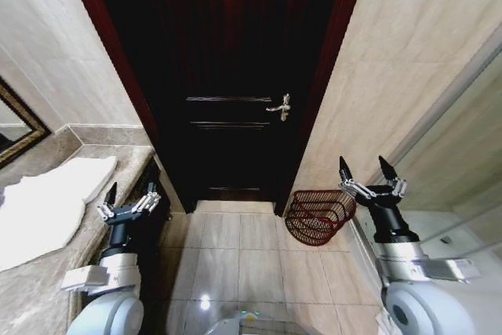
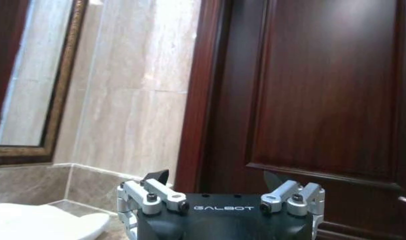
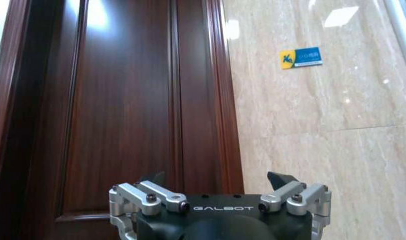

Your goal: Discard the used towel into the hamper.

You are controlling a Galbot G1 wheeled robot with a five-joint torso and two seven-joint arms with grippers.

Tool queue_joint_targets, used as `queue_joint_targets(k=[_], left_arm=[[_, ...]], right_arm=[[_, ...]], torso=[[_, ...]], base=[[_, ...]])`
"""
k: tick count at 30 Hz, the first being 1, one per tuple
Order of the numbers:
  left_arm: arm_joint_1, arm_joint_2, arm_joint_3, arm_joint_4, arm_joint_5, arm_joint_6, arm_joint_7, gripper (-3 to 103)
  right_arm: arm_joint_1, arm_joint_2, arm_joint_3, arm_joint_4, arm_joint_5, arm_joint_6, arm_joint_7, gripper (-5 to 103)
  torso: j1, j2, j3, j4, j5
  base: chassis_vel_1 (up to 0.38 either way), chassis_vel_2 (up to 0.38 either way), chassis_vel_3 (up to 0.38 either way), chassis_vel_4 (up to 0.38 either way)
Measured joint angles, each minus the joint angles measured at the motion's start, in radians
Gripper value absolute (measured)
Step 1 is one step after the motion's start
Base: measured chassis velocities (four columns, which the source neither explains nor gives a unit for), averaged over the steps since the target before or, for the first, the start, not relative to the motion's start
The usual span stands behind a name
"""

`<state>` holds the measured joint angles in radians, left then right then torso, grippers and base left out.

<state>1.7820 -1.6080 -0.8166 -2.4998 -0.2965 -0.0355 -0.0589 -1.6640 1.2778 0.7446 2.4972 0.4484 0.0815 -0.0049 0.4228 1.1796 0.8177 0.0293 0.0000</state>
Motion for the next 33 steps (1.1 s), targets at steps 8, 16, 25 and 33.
queue_joint_targets(k=[8,16,25,33], left_arm=[[-0.002,0.000,-0.011,0.000,-0.002,0.017,-0.017,96],[-0.001,0.000,-0.018,-0.001,-0.002,0.025,-0.024,96],[0.002,0.000,-0.018,-0.001,0.000,0.028,-0.025,96],[0.002,0.000,-0.024,-0.001,0.002,0.029,-0.028,96]], right_arm=[[0.000,-0.001,-0.001,-0.001,-0.013,-0.024,0.006,100],[0.009,-0.006,0.000,-0.005,-0.006,-0.027,0.006,100],[0.010,-0.009,0.004,-0.018,0.012,-0.023,0.001,100],[0.016,-0.016,0.007,-0.023,0.017,-0.024,0.003,100]], torso=[[0.000,0.000,0.000,0.0000,0.0001],[0.000,0.000,0.000,0.0000,0.0000],[0.000,0.000,0.000,0.0000,-0.0002],[0.000,0.000,0.000,0.0003,0.0000]], base=[[0.022,0.025,0.024,0.030],[0.090,0.082,0.072,0.085],[0.108,0.116,0.103,0.106],[0.116,0.125,0.125,0.114]])
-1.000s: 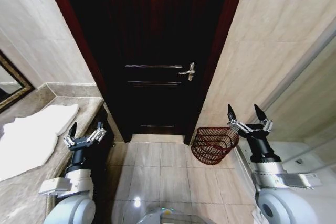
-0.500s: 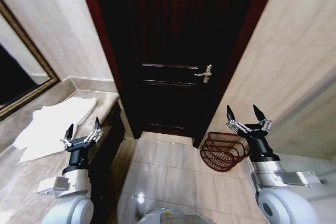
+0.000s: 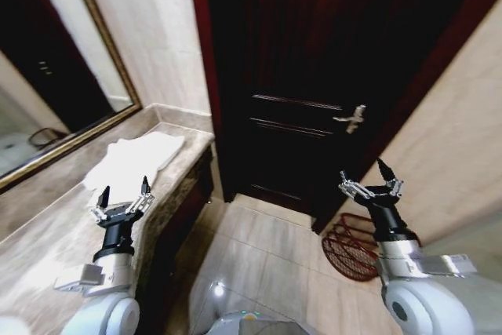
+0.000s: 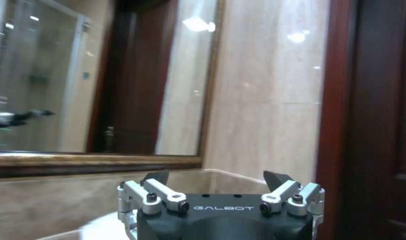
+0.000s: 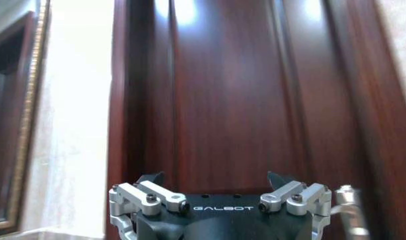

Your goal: Discard the used towel into the hamper.

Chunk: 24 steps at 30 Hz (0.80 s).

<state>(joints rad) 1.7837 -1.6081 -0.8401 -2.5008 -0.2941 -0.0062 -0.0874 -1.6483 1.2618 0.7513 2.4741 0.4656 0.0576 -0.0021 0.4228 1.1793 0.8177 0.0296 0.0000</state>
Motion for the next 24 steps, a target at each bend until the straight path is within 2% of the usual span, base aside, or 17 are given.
queue_joint_targets(k=[6,8,10,12,13,15,16,18,20,22,23,24], left_arm=[[-0.005,0.005,-0.016,0.000,0.005,0.011,-0.013,96],[-0.021,0.048,-0.024,0.009,-0.013,0.062,-0.035,96],[-0.025,0.064,-0.027,0.014,-0.029,0.082,-0.039,96],[-0.044,0.137,-0.035,0.027,-0.120,0.170,-0.047,96],[-0.044,0.137,-0.035,0.027,-0.120,0.170,-0.047,96],[-0.073,0.197,-0.043,0.045,-0.187,0.236,-0.050,96],[-0.073,0.197,-0.043,0.045,-0.187,0.236,-0.050,96],[-0.123,0.268,-0.058,0.083,-0.230,0.288,-0.053,96],[-0.135,0.283,-0.061,0.094,-0.242,0.297,-0.055,93],[-0.178,0.345,-0.069,0.150,-0.295,0.329,-0.073,97],[-0.178,0.345,-0.069,0.150,-0.295,0.329,-0.073,97],[-0.203,0.378,-0.073,0.190,-0.313,0.335,-0.081,97]], right_arm=[[0.003,-0.003,-0.003,-0.002,-0.002,-0.001,-0.001,100],[0.004,-0.006,-0.004,-0.005,-0.003,-0.001,-0.001,100],[0.004,-0.007,-0.004,-0.005,-0.003,-0.001,-0.001,100],[0.004,-0.013,-0.005,-0.008,-0.006,-0.001,-0.002,100],[0.004,-0.013,-0.005,-0.008,-0.006,-0.001,-0.002,100],[0.002,-0.016,-0.007,-0.009,-0.011,-0.001,-0.003,100],[0.002,-0.016,-0.007,-0.009,-0.011,-0.001,-0.003,100],[-0.004,-0.020,-0.008,-0.009,-0.018,-0.001,-0.005,100],[-0.005,-0.021,-0.008,-0.010,-0.020,-0.001,-0.005,100],[-0.006,-0.027,-0.010,-0.013,-0.025,-0.002,-0.006,100],[-0.006,-0.027,-0.010,-0.013,-0.025,-0.002,-0.006,100],[-0.006,-0.031,-0.012,-0.017,-0.030,-0.002,-0.006,100]], torso=[[0.000,0.000,0.000,0.0001,-0.0002],[0.000,0.000,0.000,-0.0005,-0.0001],[0.000,0.000,0.000,-0.0007,-0.0001],[0.000,0.000,0.000,-0.0003,0.0000],[0.000,0.000,0.000,-0.0003,0.0000],[0.000,0.000,0.000,-0.0002,-0.0002],[0.000,0.000,0.000,-0.0002,-0.0002],[0.000,0.000,0.000,-0.0003,-0.0002],[0.000,0.000,0.000,-0.0005,-0.0002],[0.000,0.000,0.000,-0.0003,-0.0002],[0.000,0.000,0.000,-0.0003,-0.0002],[0.000,0.000,0.000,-0.0004,-0.0001]], base=[[0.061,0.065,0.052,0.054],[0.000,0.000,0.000,0.000],[0.000,0.000,0.000,0.000],[0.000,0.000,0.000,0.000],[0.000,0.000,0.000,0.000],[0.000,0.000,0.000,0.000],[0.000,0.000,0.000,0.000],[0.000,0.000,0.000,0.000],[0.000,0.000,0.000,0.000],[0.000,0.000,0.000,0.000],[0.000,0.000,0.000,0.000],[0.000,0.000,0.000,0.000]])
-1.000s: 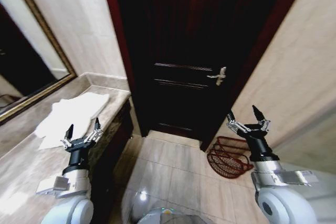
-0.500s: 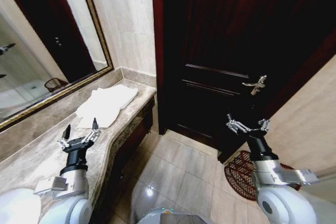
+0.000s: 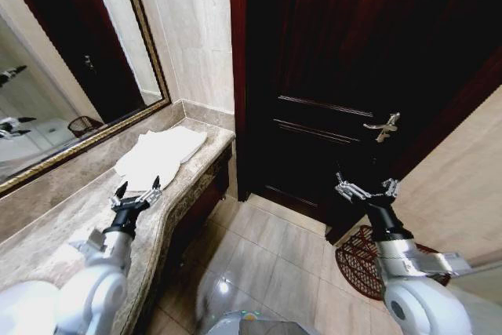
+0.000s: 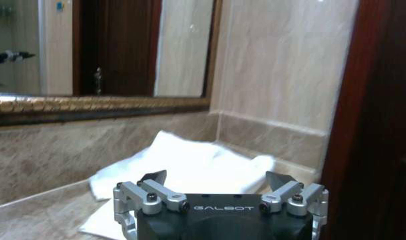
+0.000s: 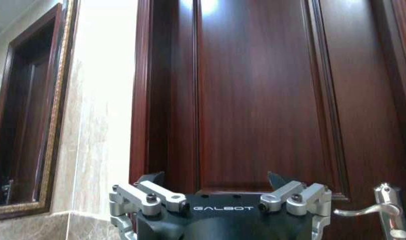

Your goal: Discard the used towel into the hamper.

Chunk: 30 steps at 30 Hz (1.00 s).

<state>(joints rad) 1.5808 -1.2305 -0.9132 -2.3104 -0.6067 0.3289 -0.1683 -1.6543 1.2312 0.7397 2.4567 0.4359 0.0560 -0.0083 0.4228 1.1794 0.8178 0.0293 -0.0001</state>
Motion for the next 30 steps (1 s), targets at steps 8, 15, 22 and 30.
queue_joint_targets(k=[8,15,22,30], left_arm=[[-0.167,0.186,0.017,0.223,-0.149,0.049,-0.039,98],[-0.376,0.336,0.097,0.443,-0.267,0.092,-0.023,97],[-0.671,0.397,0.295,0.693,-0.353,0.125,0.006,98],[-0.796,0.368,0.443,0.809,-0.336,0.118,-0.001,102]], right_arm=[[-0.018,0.000,-0.005,-0.017,-0.035,0.000,-0.004,100],[-0.014,0.008,-0.009,-0.035,-0.066,-0.001,0.000,100],[-0.016,0.027,-0.022,-0.043,-0.103,-0.005,0.002,100],[-0.029,0.031,-0.009,-0.042,-0.107,0.000,0.004,100]], torso=[[0.000,0.000,0.000,-0.0001,-0.0002],[0.000,0.000,0.000,0.0003,-0.0003],[0.000,0.000,0.000,0.0002,0.0000],[0.000,0.000,0.000,0.0001,0.0000]], base=[[0.000,0.000,0.000,0.000],[0.000,0.000,0.000,0.000],[0.000,0.000,0.000,0.000],[0.000,0.000,0.000,0.000]])
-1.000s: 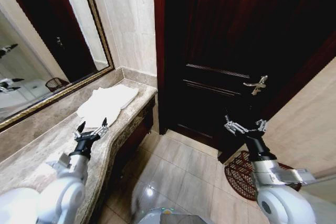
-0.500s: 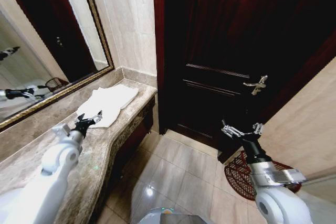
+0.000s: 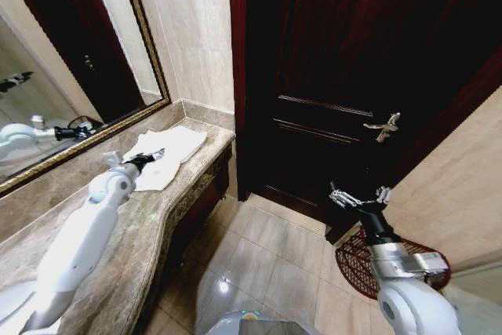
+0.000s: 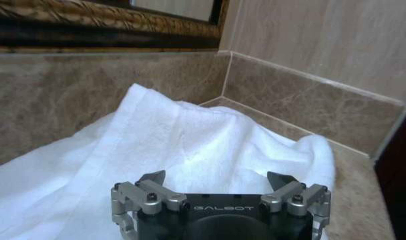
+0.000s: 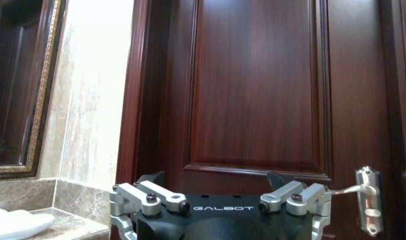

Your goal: Discard the used towel into the hamper.

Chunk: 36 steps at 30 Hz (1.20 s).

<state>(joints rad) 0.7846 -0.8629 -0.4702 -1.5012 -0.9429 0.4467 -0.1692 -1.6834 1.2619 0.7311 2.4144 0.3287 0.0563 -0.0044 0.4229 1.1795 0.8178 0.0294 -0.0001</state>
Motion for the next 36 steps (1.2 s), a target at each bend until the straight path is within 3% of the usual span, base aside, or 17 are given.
queue_joint_targets(k=[6,12,16,18,25,27,36], left_arm=[[-0.078,-0.014,0.063,0.076,0.037,-0.014,-0.018,93],[-0.113,-0.017,0.094,0.118,0.048,-0.007,-0.023,72],[-0.106,-0.018,0.093,0.116,0.048,-0.002,-0.019,61],[-0.102,-0.018,0.091,0.114,0.048,-0.001,-0.016,61],[-0.075,-0.018,0.071,0.085,0.051,0.000,0.006,38],[-0.072,-0.017,0.069,0.082,0.051,0.000,0.009,38],[-0.054,-0.018,0.054,0.067,0.053,-0.002,0.015,11]], right_arm=[[-0.009,0.006,0.004,0.002,0.000,0.007,0.000,100],[-0.007,0.008,0.007,0.002,0.001,0.012,0.002,100],[-0.006,0.010,0.007,0.002,0.002,0.013,0.002,100],[-0.007,0.010,0.007,0.002,0.003,0.013,0.002,100],[-0.002,0.008,0.007,0.004,0.007,0.013,0.001,100],[-0.002,0.009,0.007,0.004,0.008,0.013,0.001,100],[0.003,0.010,0.010,-0.001,0.012,0.014,0.004,100]], torso=[[0.000,0.000,0.000,-0.0001,0.0001],[0.000,0.000,0.000,0.0002,0.0002],[0.000,0.000,0.000,0.0001,0.0002],[0.000,0.000,0.000,0.0001,0.0000],[0.000,0.000,0.000,0.0000,0.0001],[0.000,0.000,0.000,0.0000,0.0000],[0.000,0.000,0.000,0.0000,0.0001]], base=[[0.000,0.000,0.000,0.000],[0.000,0.000,0.000,0.000],[0.000,0.000,0.000,0.000],[0.000,0.000,0.000,0.000],[0.000,0.000,0.000,0.000],[0.000,0.000,0.000,0.000],[0.000,0.000,0.000,0.000]])
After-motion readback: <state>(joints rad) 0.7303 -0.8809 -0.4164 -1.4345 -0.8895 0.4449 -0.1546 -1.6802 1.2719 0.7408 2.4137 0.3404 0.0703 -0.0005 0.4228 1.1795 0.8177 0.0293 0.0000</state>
